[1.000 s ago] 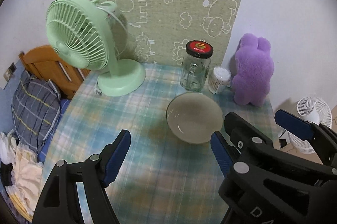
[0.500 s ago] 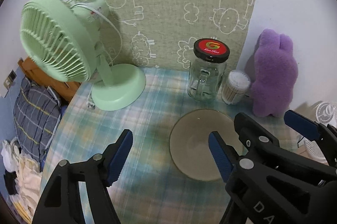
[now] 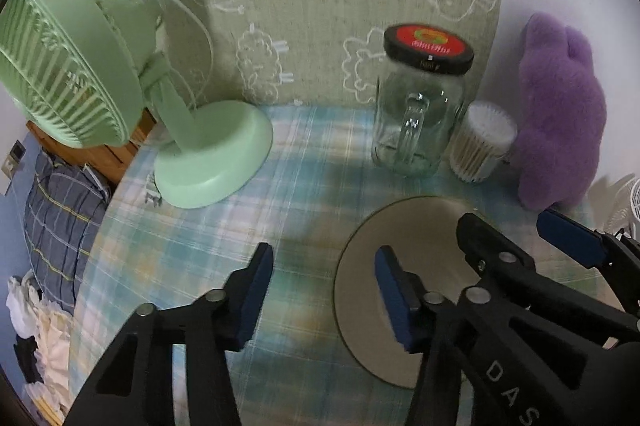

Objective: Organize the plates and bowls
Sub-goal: 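Close both grippers on the rim of the grey bowl, then lift the grey bowl with both grippers and carry it toward the plate stack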

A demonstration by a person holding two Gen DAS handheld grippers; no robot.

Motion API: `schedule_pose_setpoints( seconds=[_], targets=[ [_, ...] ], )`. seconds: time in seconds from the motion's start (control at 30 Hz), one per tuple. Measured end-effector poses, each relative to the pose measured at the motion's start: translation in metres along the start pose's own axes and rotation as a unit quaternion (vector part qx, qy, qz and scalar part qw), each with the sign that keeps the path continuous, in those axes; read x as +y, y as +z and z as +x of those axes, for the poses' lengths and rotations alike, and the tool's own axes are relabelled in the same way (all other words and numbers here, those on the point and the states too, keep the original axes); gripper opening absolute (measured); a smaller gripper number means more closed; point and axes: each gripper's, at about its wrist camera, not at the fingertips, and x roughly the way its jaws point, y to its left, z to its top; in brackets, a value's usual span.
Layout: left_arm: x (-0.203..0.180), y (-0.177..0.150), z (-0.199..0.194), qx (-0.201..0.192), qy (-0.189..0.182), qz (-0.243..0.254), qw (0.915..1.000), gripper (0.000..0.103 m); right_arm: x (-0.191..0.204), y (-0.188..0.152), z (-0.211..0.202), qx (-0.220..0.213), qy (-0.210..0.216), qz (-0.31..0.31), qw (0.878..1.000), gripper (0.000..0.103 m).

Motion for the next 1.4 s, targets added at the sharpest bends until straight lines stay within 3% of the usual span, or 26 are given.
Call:
schedule_pose_setpoints(
  seconds=[0.17,0.5,0.67,1.4],
  targets=[
    [-0.005,-0.004,0.017,0.019,-0.009,0.003,0.9998,0.037,-0.002,-0.004,0.015,0.017,0.005,0.006,1.0,0.052],
    [-0.012,-0.01,0.031,0.035,-0.006,0.01,0.9993,0.019,-0.005,-0.013,0.03,0.037,-0.014,0.014,0.999,0.032],
    [-0.015,-0.012,0.033,0.035,0.004,0.009,0.9993,0.016,-0.013,-0.018,0.031,0.046,-0.012,0.026,0.999,0.022],
    [-0.01,-0.021,0.013,0.044,-0.001,0.013,0.9989,0.015,-0.012,-0.027,0.02,0.058,-0.022,0.027,0.998,0.018]
  ],
)
